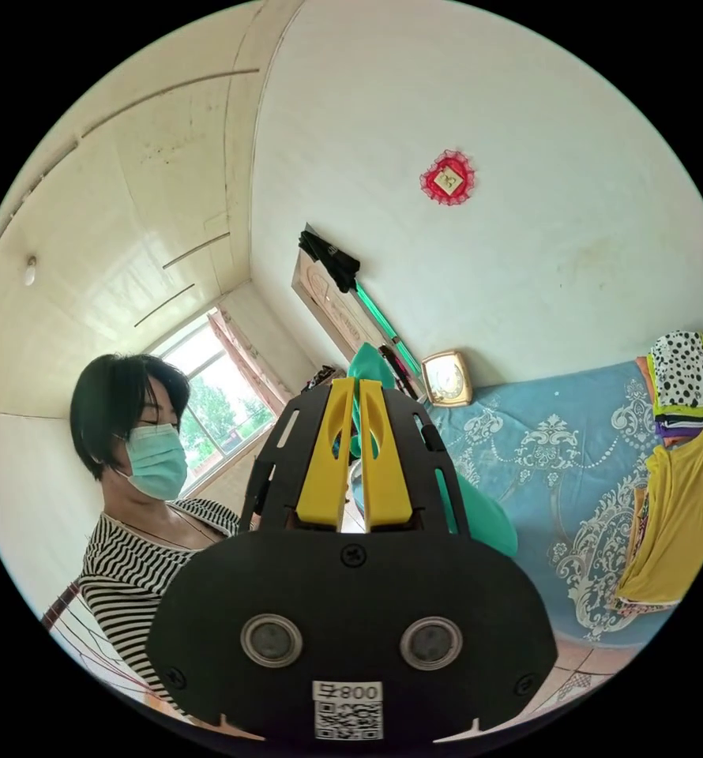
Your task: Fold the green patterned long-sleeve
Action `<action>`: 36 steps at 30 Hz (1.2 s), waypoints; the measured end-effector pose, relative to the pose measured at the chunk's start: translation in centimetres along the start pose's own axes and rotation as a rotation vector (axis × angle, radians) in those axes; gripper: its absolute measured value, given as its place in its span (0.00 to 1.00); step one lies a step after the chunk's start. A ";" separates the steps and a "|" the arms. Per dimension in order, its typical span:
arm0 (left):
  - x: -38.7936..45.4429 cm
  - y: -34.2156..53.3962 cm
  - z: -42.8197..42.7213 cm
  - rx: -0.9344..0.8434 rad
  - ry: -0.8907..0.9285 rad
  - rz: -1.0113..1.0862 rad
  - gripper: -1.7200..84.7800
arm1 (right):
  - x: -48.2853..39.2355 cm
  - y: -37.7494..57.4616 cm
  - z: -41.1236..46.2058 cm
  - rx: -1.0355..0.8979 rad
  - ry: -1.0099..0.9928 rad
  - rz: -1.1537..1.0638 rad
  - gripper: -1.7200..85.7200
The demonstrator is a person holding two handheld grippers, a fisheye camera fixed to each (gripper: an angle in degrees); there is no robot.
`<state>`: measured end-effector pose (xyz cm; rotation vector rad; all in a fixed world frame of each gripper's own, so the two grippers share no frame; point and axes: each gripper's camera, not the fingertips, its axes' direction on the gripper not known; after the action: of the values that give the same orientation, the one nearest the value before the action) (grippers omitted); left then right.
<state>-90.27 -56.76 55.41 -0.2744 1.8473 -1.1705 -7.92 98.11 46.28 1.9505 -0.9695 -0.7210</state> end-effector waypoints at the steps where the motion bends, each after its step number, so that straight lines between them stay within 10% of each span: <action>1: 0.4 -0.5 -1.4 0.019 -0.010 0.016 0.03 | -0.5 0.0 -0.6 0.012 -0.017 -0.017 0.03; 22: 11.4 -10.7 -32.8 0.498 -0.310 0.532 0.02 | -3.7 -2.9 -4.5 0.146 -0.137 -0.418 0.03; 36: -28.7 -14.5 -6.1 -0.065 -0.518 0.011 0.04 | 38.6 -12.6 22.7 -0.251 0.202 0.063 0.03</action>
<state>-82.57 -43.62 84.42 -0.5484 1.4272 -0.9241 0.19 61.15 19.31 1.7280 -0.7751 -0.5680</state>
